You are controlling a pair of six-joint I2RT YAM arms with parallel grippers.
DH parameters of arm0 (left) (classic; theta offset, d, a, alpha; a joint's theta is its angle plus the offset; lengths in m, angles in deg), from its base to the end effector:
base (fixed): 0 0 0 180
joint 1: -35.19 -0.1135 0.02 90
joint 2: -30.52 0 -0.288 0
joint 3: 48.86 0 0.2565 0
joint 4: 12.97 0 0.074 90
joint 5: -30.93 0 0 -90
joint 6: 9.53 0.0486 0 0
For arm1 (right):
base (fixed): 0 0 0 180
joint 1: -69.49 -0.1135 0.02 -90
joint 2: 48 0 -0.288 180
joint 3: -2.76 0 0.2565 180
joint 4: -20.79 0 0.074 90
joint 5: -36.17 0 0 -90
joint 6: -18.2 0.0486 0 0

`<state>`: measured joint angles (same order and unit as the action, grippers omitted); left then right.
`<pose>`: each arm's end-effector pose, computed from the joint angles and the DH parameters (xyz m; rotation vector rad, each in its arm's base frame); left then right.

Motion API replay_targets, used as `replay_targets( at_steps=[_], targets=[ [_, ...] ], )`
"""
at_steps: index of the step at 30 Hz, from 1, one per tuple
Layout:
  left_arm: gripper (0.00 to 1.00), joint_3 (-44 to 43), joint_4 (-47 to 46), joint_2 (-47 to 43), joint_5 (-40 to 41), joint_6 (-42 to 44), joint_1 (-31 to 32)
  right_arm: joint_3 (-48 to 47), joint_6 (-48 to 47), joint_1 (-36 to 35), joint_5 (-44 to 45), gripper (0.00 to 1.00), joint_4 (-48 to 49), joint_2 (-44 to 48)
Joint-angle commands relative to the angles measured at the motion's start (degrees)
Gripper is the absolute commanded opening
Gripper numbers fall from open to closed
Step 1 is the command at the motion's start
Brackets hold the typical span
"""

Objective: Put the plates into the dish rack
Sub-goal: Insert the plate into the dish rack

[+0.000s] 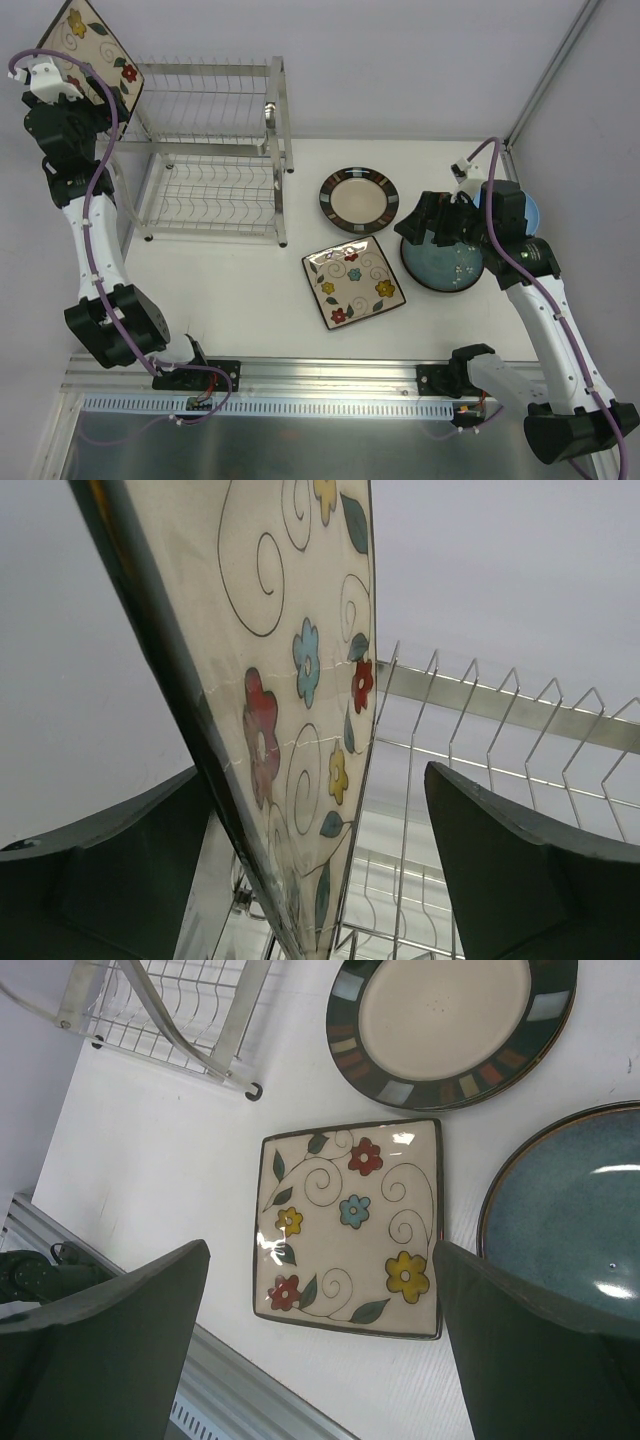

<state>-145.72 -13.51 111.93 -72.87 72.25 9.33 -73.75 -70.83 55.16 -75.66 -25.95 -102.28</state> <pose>0.3117 0.1382 0.5000 -0.1792 1.2883 0.1077 0.1871 0.0664 0.3949 -0.4773 1.9505 0.5515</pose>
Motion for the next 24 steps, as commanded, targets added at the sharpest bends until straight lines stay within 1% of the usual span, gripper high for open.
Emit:
replay_targets(
  at_steps=[1,4,12,15,19,20,23,24],
  targets=[
    [0.92,-1.2,-0.5,-3.4,0.5,-1.0,0.0,-0.3,-0.6,0.4,-0.5,1.0,1.6,1.5],
    [0.99,-0.7,-0.2,-4.2,1.7,-1.2,0.1,-0.2,-0.6,0.4,-0.4,1.0,1.6,1.8],
    [0.99,2.0,2.9,-10.2,3.7,-3.2,0.0,-1.1,-0.6,0.4,1.1,1.0,0.2,2.7],
    [0.99,2.8,6.2,-12.8,4.2,-5.6,0.1,-1.4,-0.5,0.4,2.1,1.0,-0.7,2.5],
    [0.99,6.2,10.5,-17.6,4.1,-8.1,0.1,-1.7,-0.5,0.4,2.9,1.0,-2.1,1.6],
    [0.99,6.9,11.4,-19.9,4.2,-8.6,0.1,-1.8,-0.5,0.5,2.8,1.0,-2.7,1.3],
    [0.99,9.5,16.3,-24.8,6.5,-7.9,2.0,-2.3,-0.5,0.1,3.0,1.0,-4.8,-0.8],
    [0.99,10.6,19.1,-25.9,8.2,-7.2,3.7,-2.2,-0.6,0.0,3.5,1.0,-5.3,-1.5]
  ],
)
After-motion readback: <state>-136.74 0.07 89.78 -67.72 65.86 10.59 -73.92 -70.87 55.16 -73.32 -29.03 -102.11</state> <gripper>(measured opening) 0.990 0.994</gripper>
